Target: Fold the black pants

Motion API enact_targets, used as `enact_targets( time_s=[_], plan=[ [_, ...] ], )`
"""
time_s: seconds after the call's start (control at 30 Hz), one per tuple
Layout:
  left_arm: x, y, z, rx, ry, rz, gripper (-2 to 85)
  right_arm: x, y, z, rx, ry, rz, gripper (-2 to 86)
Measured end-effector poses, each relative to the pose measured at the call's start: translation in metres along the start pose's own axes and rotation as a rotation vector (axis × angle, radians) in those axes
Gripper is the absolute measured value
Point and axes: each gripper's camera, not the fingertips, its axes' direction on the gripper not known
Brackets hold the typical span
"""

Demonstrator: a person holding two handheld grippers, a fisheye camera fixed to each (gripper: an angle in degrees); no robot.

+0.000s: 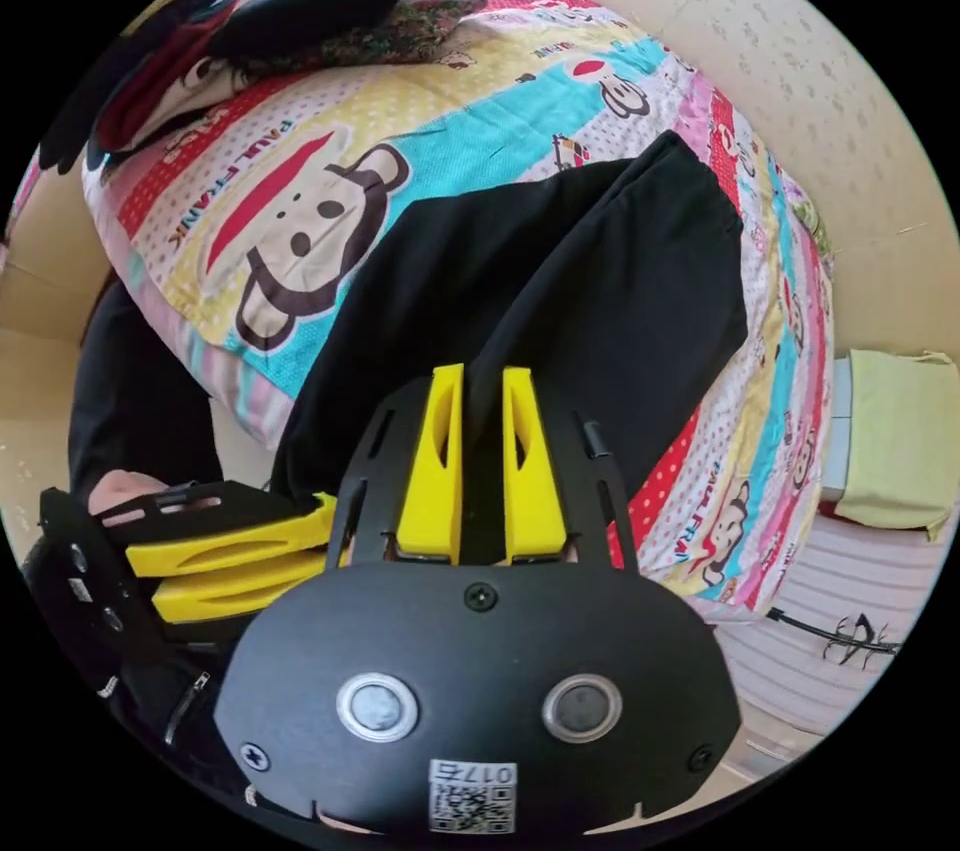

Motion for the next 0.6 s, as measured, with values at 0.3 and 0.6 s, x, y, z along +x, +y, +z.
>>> enact_targets(
  time_s=[0.3,0.6],
  plan=[
    [-0.111,0.004,-0.029,0.193,0.267,-0.166,11.6,0.046,0.030,-0.044,0.224,-0.155,0.153,3.4],
    [-0.195,-0.044,0.066,-0.028,0.756,-0.261,16.2,0.082,0.046,-0.077,0.263,-0.177,0.103,3.6]
  ],
)
